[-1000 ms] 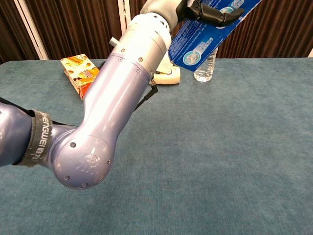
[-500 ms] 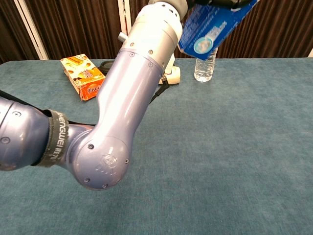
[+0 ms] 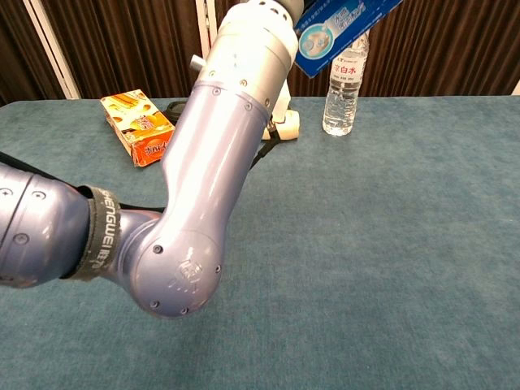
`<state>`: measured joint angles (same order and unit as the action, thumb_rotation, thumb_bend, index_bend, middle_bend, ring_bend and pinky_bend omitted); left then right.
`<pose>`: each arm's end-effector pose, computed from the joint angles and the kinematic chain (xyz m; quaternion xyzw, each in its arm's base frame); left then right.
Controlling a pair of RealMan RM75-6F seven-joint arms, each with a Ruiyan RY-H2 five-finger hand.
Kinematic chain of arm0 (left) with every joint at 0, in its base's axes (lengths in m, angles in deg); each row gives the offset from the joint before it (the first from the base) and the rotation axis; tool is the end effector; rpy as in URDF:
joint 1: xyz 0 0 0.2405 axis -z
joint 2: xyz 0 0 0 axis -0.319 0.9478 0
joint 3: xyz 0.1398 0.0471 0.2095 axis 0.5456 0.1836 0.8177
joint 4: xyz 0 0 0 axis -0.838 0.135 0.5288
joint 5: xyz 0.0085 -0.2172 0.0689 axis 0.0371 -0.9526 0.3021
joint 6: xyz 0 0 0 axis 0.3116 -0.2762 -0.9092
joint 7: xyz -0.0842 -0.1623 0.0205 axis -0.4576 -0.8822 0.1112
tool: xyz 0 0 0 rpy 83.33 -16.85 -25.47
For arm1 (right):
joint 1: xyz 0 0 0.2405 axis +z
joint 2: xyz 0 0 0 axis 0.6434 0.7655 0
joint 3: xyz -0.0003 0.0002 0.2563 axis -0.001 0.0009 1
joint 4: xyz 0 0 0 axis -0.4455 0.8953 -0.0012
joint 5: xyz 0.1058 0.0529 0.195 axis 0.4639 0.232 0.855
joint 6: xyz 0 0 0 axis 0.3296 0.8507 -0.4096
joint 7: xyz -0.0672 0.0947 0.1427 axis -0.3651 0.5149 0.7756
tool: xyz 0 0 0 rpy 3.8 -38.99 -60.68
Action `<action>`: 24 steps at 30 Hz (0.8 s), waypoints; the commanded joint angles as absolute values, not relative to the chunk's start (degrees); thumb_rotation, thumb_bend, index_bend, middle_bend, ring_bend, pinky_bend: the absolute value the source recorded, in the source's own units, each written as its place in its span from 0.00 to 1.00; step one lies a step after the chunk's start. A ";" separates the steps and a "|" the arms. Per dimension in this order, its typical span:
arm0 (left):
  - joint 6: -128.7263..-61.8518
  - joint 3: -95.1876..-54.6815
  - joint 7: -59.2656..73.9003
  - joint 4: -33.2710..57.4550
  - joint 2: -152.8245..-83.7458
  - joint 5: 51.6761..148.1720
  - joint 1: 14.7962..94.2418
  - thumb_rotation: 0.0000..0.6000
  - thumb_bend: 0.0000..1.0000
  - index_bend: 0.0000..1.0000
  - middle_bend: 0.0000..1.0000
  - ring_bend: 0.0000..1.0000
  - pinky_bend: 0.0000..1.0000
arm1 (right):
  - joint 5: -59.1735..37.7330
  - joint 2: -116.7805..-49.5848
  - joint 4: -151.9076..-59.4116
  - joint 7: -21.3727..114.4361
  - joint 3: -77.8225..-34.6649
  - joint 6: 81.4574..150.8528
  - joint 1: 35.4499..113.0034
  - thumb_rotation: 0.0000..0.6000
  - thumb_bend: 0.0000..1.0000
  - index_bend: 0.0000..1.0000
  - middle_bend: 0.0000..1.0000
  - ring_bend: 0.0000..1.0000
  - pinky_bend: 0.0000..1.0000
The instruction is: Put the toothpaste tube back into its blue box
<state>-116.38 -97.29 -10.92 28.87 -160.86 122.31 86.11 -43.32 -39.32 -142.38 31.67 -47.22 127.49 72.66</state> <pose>0.1223 0.3664 -0.0558 -0.4640 -0.3493 -0.7994 0.1538 -0.0568 -0.3331 0.2373 0.7267 -0.0021 0.4842 0.4873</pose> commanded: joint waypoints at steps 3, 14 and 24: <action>-116.89 -96.38 -11.21 29.43 -160.98 122.89 85.83 1.00 0.41 0.29 0.44 0.44 0.54 | -43.29 -39.97 -141.98 30.27 -47.30 127.82 72.50 0.87 0.17 0.00 0.29 0.00 0.12; -119.32 -95.96 -13.44 29.25 -160.67 124.19 85.23 1.00 0.41 0.28 0.44 0.44 0.54 | -43.45 -40.54 -140.96 27.18 -47.75 127.79 72.17 0.87 0.16 0.00 0.17 0.00 0.00; -124.51 -96.30 -16.41 28.52 -159.49 125.83 83.52 1.00 0.44 0.28 0.43 0.43 0.54 | -42.97 -42.17 -138.50 27.83 -47.86 130.82 70.77 0.97 0.16 0.00 0.17 0.00 0.00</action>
<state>-123.92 -96.35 -15.92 28.78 -159.80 125.54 83.94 -43.14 -41.93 -138.82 27.73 -47.81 130.54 71.00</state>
